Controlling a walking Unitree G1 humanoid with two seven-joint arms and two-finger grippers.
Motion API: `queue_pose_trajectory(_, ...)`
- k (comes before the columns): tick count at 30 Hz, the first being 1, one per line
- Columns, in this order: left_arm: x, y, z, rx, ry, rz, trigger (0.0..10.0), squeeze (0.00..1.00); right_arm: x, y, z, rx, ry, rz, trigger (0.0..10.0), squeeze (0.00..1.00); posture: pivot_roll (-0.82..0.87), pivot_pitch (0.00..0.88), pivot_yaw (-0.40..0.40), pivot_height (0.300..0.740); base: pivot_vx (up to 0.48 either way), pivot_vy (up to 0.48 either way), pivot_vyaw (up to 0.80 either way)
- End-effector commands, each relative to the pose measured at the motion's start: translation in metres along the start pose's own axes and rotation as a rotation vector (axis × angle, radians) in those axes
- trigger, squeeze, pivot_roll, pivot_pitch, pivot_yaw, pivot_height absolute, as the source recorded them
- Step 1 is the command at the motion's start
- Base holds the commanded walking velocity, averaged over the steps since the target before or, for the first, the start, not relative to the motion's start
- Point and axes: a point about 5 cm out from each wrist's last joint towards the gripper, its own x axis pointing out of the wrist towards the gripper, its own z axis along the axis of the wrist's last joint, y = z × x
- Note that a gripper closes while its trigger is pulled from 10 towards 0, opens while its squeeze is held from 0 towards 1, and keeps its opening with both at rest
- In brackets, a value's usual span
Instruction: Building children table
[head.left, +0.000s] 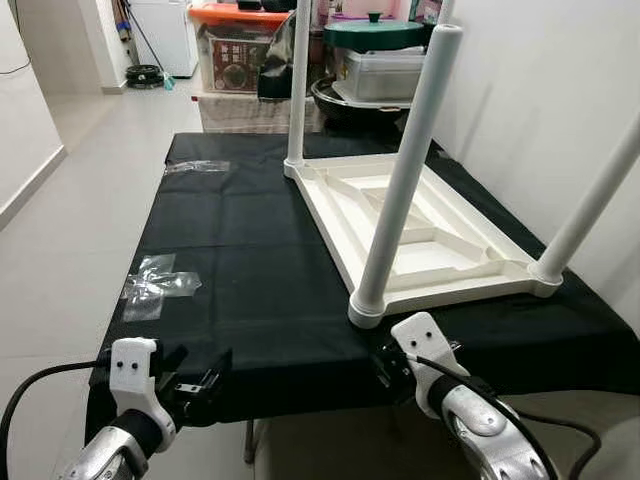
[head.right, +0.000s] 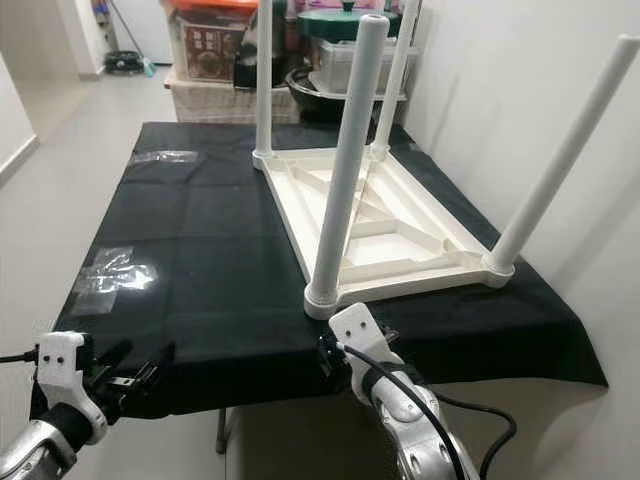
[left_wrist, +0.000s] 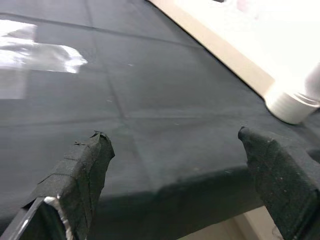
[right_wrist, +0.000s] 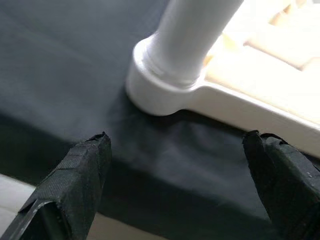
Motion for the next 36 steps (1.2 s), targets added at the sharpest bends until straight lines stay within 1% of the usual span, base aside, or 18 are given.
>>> queue_pose_trajectory(1, 0.001, 0.005, 0.001, 0.013, -0.011, 0.045, 10.0, 0.0, 0.007, -0.007, -0.005, -0.032, 0.051, -0.063, 10.0, 0.0, -0.06, 0.0, -0.089, 0.74, 0.0, 0.0, 0.0)
queue_pose_trajectory(2, 0.001, 0.005, 0.001, 0.013, -0.011, 0.045, 10.0, 0.0, 0.007, -0.007, -0.005, -0.032, 0.051, -0.063, 10.0, 0.0, -0.06, 0.0, -0.089, 0.74, 0.0, 0.0, 0.0)
queue_pose_trajectory(3, 0.002, 0.006, 0.003, 0.015, -0.022, 0.057, 10.0, 0.0, 0.01, -0.008, -0.001, -0.062, 0.04, -0.083, 10.0, 0.0, -0.06, 0.0, -0.089, 0.74, 0.0, 0.0, 0.0)
queue_pose_trajectory(4, 0.002, 0.008, 0.005, 0.023, -0.034, 0.073, 10.0, 0.0, 0.013, -0.006, 0.003, -0.052, 0.001, -0.08, 10.0, 0.0, -0.06, 0.0, -0.088, 0.74, 0.0, 0.0, 0.0)
queue_pose_trajectory(5, 0.002, 0.008, 0.005, 0.023, -0.034, 0.073, 10.0, 0.0, 0.013, -0.006, 0.003, -0.052, 0.001, -0.08, 10.0, 0.0, -0.06, 0.0, -0.088, 0.74, 0.0, 0.0, 0.0)
queue_pose_trajectory(6, 0.002, 0.008, 0.007, 0.045, -0.055, 0.092, 10.0, 0.0, 0.014, -0.002, 0.008, 0.008, -0.054, -0.044, 10.0, 0.0, -0.06, 0.0, -0.089, 0.74, 0.0, 0.0, 0.0)
queue_pose_trajectory(8, 0.002, 0.008, 0.007, 0.045, -0.055, 0.092, 10.0, 0.0, 0.014, -0.002, 0.008, 0.008, -0.054, -0.044, 10.0, 0.0, -0.06, 0.0, -0.089, 0.74, 0.0, 0.0, 0.0)
queue_pose_trajectory(9, 0.002, 0.008, 0.008, 0.064, -0.06, 0.1, 10.0, 0.0, 0.014, 0.001, 0.011, 0.102, -0.109, -0.009, 10.0, 0.0, -0.05, 0.0, -0.089, 0.74, 0.0, 0.0, 0.0)
queue_pose_trajectory(10, 0.002, 0.007, 0.009, 0.077, -0.063, 0.104, 10.0, 0.0, 0.014, 0.003, 0.013, 0.165, -0.146, 0.012, 10.0, 0.0, -0.05, 0.0, -0.089, 0.74, 0.0, 0.0, 0.0)
queue_pose_trajectory(13, 0.002, 0.007, 0.008, 0.093, -0.064, 0.107, 10.0, 0.0, 0.014, 0.002, 0.015, 0.173, -0.164, -0.032, 10.0, 0.0, -0.05, 0.0, -0.086, 0.74, 0.0, 0.0, 0.0)
queue_pose_trajectory(15, 0.002, 0.007, 0.008, 0.101, -0.062, 0.111, 10.0, 0.0, 0.015, 0.005, 0.024, 0.195, -0.204, 0.0, 10.0, 0.0, -0.05, 0.0, -0.082, 0.74, 0.0, 0.0, 0.0)
queue_pose_trajectory(16, 0.002, 0.007, 0.008, 0.101, -0.062, 0.111, 10.0, 0.0, 0.015, 0.005, 0.024, 0.195, -0.204, 0.0, 10.0, 0.0, -0.05, 0.0, -0.082, 0.74, 0.0, 0.0, 0.0)
queue_pose_trajectory(17, 0.003, 0.006, 0.007, 0.102, -0.061, 0.112, 10.0, 0.0, 0.018, 0.009, 0.035, 0.239, -0.249, 0.044, 10.0, 0.0, -0.05, 0.0, -0.084, 0.74, 0.0, 0.0, 0.0)
queue_pose_trajectory(23, 0.006, 0.004, 0.006, 0.108, -0.061, 0.107, 10.0, 0.0, 0.027, 0.009, 0.045, 0.272, -0.283, 0.064, 10.0, 0.0, -0.04, 0.0, -0.09, 0.74, 0.0, 0.0, 0.0)
queue_pose_trajectory(26, 0.006, 0.004, 0.006, 0.111, -0.063, 0.11, 10.0, 0.0, 0.029, 0.008, 0.044, 0.296, -0.286, 0.065, 10.0, 0.0, -0.04, 0.0, -0.089, 0.74, 0.0, 0.0, 0.0)
queue_pose_trajectory(32, 0.005, 0.005, 0.006, 0.117, -0.064, 0.113, 10.0, 0.0, 0.029, 0.005, 0.04, 0.301, -0.287, 0.05, 10.0, 0.0, -0.04, 0.0, -0.086, 0.74, 0.0, 0.0, 0.0)
queue_pose_trajectory(34, 0.006, 0.003, 0.005, 0.124, -0.062, 0.107, 10.0, 0.0, 0.028, 0.006, 0.037, 0.299, -0.278, 0.067, 10.0, 0.0, -0.04, 0.0, -0.081, 0.74, 0.0, 0.0, 0.0)
queue_pose_trajectory(36, 0.007, 0.002, 0.004, 0.137, -0.056, 0.096, 10.0, 0.0, 0.027, 0.007, 0.032, 0.265, -0.259, 0.114, 10.0, 0.0, -0.04, 0.0, -0.077, 0.74, 0.0, 0.0, 0.0)
